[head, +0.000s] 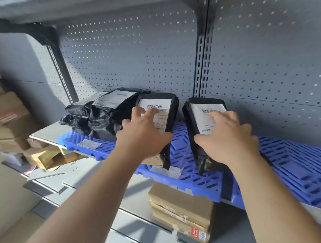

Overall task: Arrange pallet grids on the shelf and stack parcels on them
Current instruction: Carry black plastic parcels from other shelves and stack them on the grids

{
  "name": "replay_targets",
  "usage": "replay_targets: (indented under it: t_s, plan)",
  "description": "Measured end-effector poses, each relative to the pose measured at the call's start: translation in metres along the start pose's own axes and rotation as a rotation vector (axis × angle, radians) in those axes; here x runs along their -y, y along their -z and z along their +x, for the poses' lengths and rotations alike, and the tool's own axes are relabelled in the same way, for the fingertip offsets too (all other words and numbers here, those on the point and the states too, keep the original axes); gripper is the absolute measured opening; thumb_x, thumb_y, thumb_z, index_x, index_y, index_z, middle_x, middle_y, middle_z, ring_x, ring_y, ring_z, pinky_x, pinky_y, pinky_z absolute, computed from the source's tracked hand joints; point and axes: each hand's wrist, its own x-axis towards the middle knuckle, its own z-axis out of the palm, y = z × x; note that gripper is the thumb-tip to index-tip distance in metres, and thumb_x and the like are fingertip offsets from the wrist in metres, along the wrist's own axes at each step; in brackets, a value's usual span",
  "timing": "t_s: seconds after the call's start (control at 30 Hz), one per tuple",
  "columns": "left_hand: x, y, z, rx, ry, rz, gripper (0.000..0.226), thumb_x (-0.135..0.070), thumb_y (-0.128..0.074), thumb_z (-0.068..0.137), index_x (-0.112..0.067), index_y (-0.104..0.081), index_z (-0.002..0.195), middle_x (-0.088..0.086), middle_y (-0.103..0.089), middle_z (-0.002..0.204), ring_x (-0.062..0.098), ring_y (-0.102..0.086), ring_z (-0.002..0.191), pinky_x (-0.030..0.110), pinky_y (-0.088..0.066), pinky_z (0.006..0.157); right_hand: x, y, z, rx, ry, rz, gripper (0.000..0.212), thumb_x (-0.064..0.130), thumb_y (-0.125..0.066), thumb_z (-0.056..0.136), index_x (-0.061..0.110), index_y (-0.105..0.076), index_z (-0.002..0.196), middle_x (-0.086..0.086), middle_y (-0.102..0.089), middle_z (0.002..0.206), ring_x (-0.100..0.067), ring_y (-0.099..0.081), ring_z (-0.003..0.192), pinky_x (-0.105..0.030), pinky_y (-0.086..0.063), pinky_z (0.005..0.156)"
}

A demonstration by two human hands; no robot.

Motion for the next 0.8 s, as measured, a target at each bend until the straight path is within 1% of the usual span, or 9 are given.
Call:
replay_targets:
  t_s: [0.07, 0.13, 0.23, 0.3, 0.37, 0.47, 0.6, 0.7, 0.8]
  plan:
    - [-0.001, -0.006, 0.017, 0.031, -0.001, -0.003, 0.075, -0.051, -0.063, 0.075, -0.046, -0.035, 0.144, -0.01, -0.029, 0.14, 0.024, -0.031, 0.103, 0.045, -0.043, 0.09, 0.002, -0.006, 0.01, 0.013, -0.006, -0.008, 0.061, 0.049, -0.061, 0.078, 0.032, -0.041, 0.133, 0.002, -0.035, 0.139, -0.038, -0.039, 0.116, -0.048, -0.033, 0.087]
    - [-0.001, -0.012, 0.031, 0.068, 0.001, -0.007, 0.075, -0.051, -0.063, 0.075, -0.046, -0.035, 0.144, -0.01, -0.03, 0.14, 0.024, -0.031, 0.103, 0.047, -0.044, 0.093, 0.003, -0.014, 0.018, 0.029, -0.015, -0.018, 0.061, 0.05, -0.06, 0.078, 0.031, -0.041, 0.133, 0.002, -0.035, 0.139, -0.038, -0.039, 0.115, -0.049, -0.035, 0.089]
    - [0.0, -0.024, 0.05, 0.122, -0.017, -0.003, 0.077, -0.052, -0.064, 0.075, -0.045, -0.034, 0.146, -0.009, -0.03, 0.142, 0.028, -0.038, 0.111, 0.047, -0.043, 0.093, 0.007, -0.025, 0.026, 0.04, -0.039, -0.025, 0.058, 0.05, -0.06, 0.078, 0.031, -0.042, 0.13, 0.003, -0.035, 0.139, -0.038, -0.039, 0.115, -0.05, -0.035, 0.091]
    - [0.002, -0.03, 0.06, 0.155, -0.036, 0.015, 0.078, -0.054, -0.064, 0.076, -0.045, -0.034, 0.147, -0.009, -0.03, 0.142, 0.03, -0.04, 0.116, 0.044, -0.041, 0.088, 0.012, -0.033, 0.031, 0.056, -0.062, -0.036, 0.055, 0.051, -0.059, 0.078, 0.031, -0.043, 0.127, 0.004, -0.035, 0.139, -0.038, -0.039, 0.116, -0.051, -0.036, 0.094]
    - [0.005, -0.036, 0.068, 0.181, -0.056, 0.034, 0.079, -0.055, -0.064, 0.076, -0.044, -0.033, 0.148, -0.009, -0.031, 0.142, 0.028, -0.039, 0.111, 0.042, -0.038, 0.085, 0.016, -0.04, 0.034, 0.069, -0.097, -0.048, 0.053, 0.052, -0.059, 0.078, 0.031, -0.044, 0.124, 0.004, -0.035, 0.14, -0.039, -0.039, 0.118, -0.052, -0.035, 0.094]
    - [0.012, -0.044, 0.075, 0.227, -0.087, 0.04, 0.079, -0.055, -0.062, 0.077, -0.042, -0.032, 0.149, -0.009, -0.031, 0.14, 0.024, -0.033, 0.103, 0.043, -0.04, 0.088, 0.021, -0.05, 0.038, 0.063, -0.152, -0.077, 0.05, 0.052, -0.057, 0.076, 0.031, -0.045, 0.119, 0.003, -0.036, 0.14, -0.04, -0.039, 0.119, -0.053, -0.035, 0.093]
    - [0.018, -0.055, 0.078, 0.307, -0.128, 0.05, 0.078, -0.054, -0.06, 0.078, -0.04, -0.031, 0.149, -0.009, -0.031, 0.14, 0.029, -0.04, 0.116, 0.043, -0.04, 0.089, 0.03, -0.06, 0.04, 0.061, -0.211, -0.114, 0.053, 0.052, -0.057, 0.077, 0.03, -0.044, 0.124, 0.001, -0.035, 0.142, -0.04, -0.038, 0.121, -0.053, -0.035, 0.094]
    - [0.019, -0.059, 0.082, 0.308, -0.153, 0.057, 0.078, -0.055, -0.059, 0.078, -0.039, -0.032, 0.149, -0.008, -0.033, 0.14, 0.03, -0.04, 0.119, 0.045, -0.04, 0.091, 0.035, -0.067, 0.039, 0.054, -0.244, -0.142, 0.058, 0.053, -0.057, 0.078, 0.03, -0.043, 0.13, 0.0, -0.035, 0.144, -0.039, -0.037, 0.124, -0.053, -0.035, 0.096]
    - [0.017, -0.06, 0.089, 0.323, -0.185, 0.052, 0.075, -0.057, -0.059, 0.08, -0.037, -0.034, 0.147, -0.007, -0.034, 0.139, 0.031, -0.04, 0.12, 0.045, -0.039, 0.089, 0.039, -0.068, 0.043, 0.071, -0.286, -0.155, 0.064, 0.056, -0.056, 0.08, 0.03, -0.041, 0.137, 0.0, -0.034, 0.148, -0.04, -0.035, 0.129, -0.054, -0.035, 0.099]
